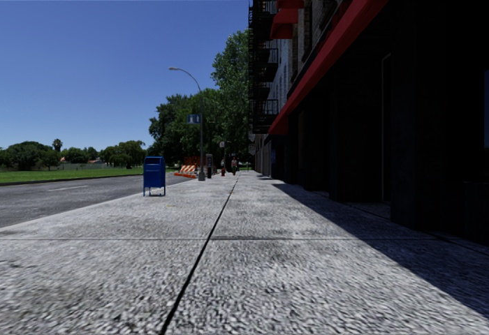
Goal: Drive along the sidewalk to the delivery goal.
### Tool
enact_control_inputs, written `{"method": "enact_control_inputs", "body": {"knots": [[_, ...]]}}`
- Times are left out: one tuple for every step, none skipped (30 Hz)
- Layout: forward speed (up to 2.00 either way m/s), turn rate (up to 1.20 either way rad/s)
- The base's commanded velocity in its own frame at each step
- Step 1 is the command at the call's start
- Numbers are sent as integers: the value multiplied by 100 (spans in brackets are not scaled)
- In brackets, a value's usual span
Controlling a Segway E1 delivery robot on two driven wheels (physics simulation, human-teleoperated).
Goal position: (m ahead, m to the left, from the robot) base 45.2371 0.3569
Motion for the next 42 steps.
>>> {"method": "enact_control_inputs", "body": {"knots": [[200,0],[200,0],[200,0],[200,0],[200,0],[200,0],[200,0],[200,0],[200,0],[199,0],[199,0],[198,0],[195,0],[195,0],[194,0],[194,0],[194,0],[194,0],[194,0],[196,0],[196,0],[197,0],[197,0],[197,0],[197,0],[197,0],[197,0],[197,0],[197,0],[198,0],[198,0],[198,0],[198,0],[198,0],[198,0],[198,0],[198,0],[199,0],[199,0],[199,0],[199,0],[199,0]]}}
